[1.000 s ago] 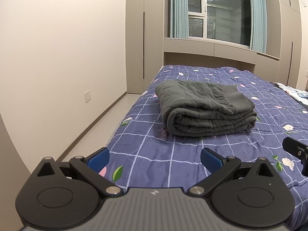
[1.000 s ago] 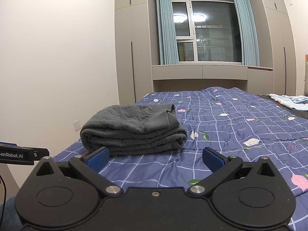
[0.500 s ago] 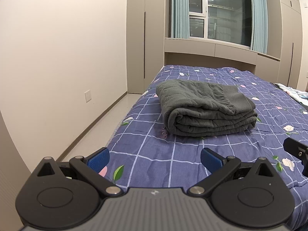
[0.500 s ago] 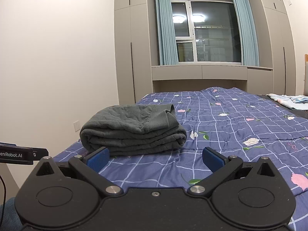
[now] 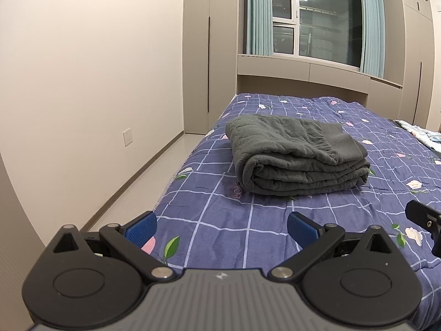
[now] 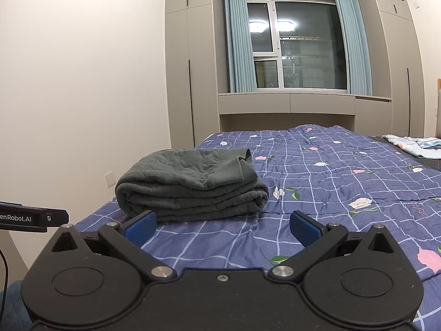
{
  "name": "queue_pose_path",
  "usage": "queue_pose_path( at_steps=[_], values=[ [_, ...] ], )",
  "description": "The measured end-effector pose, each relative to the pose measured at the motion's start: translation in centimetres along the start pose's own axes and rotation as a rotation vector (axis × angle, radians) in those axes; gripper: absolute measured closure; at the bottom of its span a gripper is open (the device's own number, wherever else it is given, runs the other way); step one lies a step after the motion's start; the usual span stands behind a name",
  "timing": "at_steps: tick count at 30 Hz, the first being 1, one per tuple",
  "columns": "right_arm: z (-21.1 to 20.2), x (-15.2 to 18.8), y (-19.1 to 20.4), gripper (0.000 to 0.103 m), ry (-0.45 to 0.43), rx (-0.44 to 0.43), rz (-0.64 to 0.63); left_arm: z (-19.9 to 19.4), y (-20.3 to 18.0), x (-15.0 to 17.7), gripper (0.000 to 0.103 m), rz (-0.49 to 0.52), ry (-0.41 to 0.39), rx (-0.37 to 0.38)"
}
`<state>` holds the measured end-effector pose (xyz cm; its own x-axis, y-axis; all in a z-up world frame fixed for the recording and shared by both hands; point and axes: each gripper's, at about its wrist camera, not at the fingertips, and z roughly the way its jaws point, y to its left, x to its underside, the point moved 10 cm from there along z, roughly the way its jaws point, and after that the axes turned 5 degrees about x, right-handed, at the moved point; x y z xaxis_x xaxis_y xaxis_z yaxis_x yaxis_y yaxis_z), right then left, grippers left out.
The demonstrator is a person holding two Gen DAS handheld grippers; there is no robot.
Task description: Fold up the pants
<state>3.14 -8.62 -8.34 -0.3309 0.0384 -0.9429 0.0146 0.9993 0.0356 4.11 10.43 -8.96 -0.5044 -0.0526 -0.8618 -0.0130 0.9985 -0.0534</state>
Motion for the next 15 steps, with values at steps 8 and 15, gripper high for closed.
queue_pose_path(
  at_steps=[8, 15],
  values=[
    [-0.02, 0.00, -0.06, 0.000, -0.002, 0.002, -0.003, -0.14, -0.01, 0.09, 0.000, -0.003, 0.001, -0.001],
    [-0.03, -0.01, -0.10, 0.000, -0.003, 0.001, -0.006, -0.11, 0.03, 0.10, 0.000, -0.004, 0.001, -0.003]
  ],
)
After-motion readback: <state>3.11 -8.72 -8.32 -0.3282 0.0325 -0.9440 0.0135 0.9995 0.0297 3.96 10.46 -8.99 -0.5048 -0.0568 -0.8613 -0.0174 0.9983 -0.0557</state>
